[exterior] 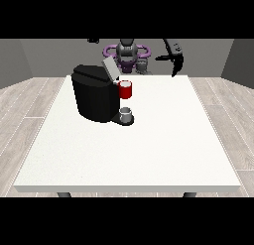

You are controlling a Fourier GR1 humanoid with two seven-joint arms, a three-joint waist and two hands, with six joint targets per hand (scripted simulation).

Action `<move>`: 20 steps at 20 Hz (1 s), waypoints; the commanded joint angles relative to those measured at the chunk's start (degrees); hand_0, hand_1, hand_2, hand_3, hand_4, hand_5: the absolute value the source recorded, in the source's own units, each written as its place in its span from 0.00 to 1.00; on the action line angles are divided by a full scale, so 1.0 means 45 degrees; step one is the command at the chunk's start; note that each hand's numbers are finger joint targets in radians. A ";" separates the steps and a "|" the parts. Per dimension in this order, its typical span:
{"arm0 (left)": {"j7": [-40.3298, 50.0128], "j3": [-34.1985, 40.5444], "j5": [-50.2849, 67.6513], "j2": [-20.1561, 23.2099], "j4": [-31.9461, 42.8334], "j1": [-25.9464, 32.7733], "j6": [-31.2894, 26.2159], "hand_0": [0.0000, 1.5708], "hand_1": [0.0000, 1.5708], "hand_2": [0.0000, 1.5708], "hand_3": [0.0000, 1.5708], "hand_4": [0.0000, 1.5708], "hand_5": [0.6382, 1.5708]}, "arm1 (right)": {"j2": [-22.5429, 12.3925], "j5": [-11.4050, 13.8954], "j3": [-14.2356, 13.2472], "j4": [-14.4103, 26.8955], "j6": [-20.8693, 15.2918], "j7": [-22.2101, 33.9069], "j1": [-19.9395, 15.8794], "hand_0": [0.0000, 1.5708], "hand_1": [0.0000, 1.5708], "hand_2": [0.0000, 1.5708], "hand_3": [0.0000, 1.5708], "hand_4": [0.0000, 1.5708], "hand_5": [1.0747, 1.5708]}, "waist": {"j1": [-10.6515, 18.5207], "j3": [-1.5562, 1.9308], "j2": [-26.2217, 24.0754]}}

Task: Insert the coffee pod into the coffee machine and close the lid

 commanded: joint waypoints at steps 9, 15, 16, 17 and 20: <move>-0.0879 -0.0720 0.0889 0.0101 -0.2472 0.0317 -0.0959 0.00 0.00 0.00 0.00 0.11 1.00 | 0.0133 0.1265 -0.0317 -0.0192 -0.2193 0.1403 -0.3139 0.00 0.00 0.00 0.00 0.18 1.00 | 0.1322 0.0004 0.3162; -0.0581 -0.1083 0.1225 -0.0042 -0.3663 0.0586 -0.1022 0.00 0.00 0.00 0.00 0.13 1.00 | -0.0308 0.1443 -0.1437 0.1057 -0.2197 0.1193 -0.4543 0.00 0.00 0.00 0.00 0.15 1.00 | 0.1944 0.0008 0.3804; -0.0027 -0.1452 0.1230 -0.0533 -0.4260 0.0666 -0.0796 0.00 0.00 0.00 0.00 0.13 1.00 | -0.0134 0.1373 -0.1509 0.1548 -0.2230 0.1298 -0.4583 0.00 0.00 0.00 0.00 0.22 1.00 | 0.2079 0.0010 0.3703; -0.0220 -0.1732 0.1036 -0.0759 -0.4604 0.1183 -0.0548 0.00 0.00 0.00 0.00 0.12 1.00 | -0.0199 0.1496 -0.1715 0.1719 -0.2437 0.1187 -0.4526 0.00 0.00 0.00 0.00 0.22 1.00 | 0.2091 0.0009 0.3613; -0.1663 -0.1379 0.1130 0.0133 -0.4207 0.1673 -0.1067 0.00 0.00 0.00 0.00 0.15 1.00 | -0.0102 0.1007 -0.1768 0.1752 -0.2089 0.0602 -0.4206 0.00 0.00 0.00 0.00 0.22 1.00 | 0.1642 0.0006 0.4059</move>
